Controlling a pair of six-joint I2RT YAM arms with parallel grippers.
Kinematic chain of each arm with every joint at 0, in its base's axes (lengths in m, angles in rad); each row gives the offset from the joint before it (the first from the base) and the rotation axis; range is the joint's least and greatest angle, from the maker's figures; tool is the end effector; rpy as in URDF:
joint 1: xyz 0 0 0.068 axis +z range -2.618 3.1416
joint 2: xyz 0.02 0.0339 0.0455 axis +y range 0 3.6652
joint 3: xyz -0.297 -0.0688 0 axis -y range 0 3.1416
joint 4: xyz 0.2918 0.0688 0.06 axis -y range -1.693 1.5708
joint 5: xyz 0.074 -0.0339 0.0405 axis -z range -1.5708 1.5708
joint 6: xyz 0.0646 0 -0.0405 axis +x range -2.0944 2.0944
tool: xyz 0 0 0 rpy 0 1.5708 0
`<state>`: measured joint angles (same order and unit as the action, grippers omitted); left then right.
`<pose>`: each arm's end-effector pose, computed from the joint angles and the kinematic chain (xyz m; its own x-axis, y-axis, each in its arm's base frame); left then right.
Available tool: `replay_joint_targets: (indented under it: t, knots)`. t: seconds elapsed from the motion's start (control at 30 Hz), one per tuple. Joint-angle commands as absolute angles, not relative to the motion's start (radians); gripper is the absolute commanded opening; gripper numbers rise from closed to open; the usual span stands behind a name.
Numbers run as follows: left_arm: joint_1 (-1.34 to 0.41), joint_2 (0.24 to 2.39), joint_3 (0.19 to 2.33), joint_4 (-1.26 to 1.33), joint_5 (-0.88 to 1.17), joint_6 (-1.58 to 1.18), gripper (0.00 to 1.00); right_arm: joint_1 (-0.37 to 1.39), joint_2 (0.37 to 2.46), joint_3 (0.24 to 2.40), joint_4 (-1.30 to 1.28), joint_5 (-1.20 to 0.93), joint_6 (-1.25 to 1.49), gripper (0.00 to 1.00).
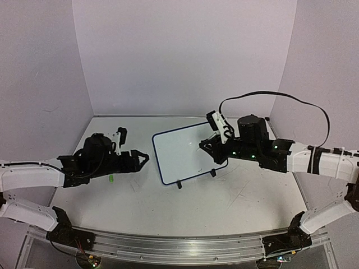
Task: Write a sentence on the whiteboard
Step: Move the whiteboard stand to the center of the board, then hold the whiteboard at the center of the board.
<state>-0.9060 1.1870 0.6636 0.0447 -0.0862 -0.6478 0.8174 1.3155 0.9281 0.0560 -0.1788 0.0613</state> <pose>0.1983 -0.2440 0.2313 -0.6713 -0.1181 -0.7317 0.4162 0.7568 -0.5040 0.2433 0.2762 0.3014 -0.2732 -0.2031 -0.9403 -0.8176 0.5641 0.1157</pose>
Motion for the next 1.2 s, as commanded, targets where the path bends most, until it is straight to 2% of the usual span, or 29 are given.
replay_joint_targets:
  t: [0.0,0.2,0.3,0.5,0.67,0.87,1.07,1.17]
  knots:
    - [-0.751,1.082,0.532,0.311,0.192,-0.58,0.79,0.896,1.411,1.02,0.182,0.002,-0.087,0.0]
    - [-0.626,1.225,0.514,0.516,0.37,-0.579,0.76,0.971,1.567,1.151,0.225,0.075,-0.212,0.0]
    - [-0.621,1.317,0.518,0.654,0.481,-0.573,0.74,1.009,1.62,1.177,0.264,0.099,-0.268,0.0]
    - [-0.596,1.488,0.54,0.806,0.574,-0.535,0.68,1.026,1.686,1.18,0.357,0.044,-0.293,0.0]
    - [-0.555,1.584,0.596,0.828,0.64,-0.481,0.62,1.027,1.722,1.157,0.446,0.017,-0.327,0.0]
    - [-0.536,1.677,0.651,0.861,0.695,-0.463,0.55,1.026,1.767,1.125,0.573,0.081,-0.352,0.0]
    - [-0.532,1.727,0.692,0.881,0.748,-0.444,0.42,1.027,1.787,1.1,0.652,0.102,-0.39,0.0]
    - [-0.531,1.75,0.711,0.884,0.762,-0.434,0.39,1.027,1.786,1.077,0.694,0.112,-0.406,0.0]
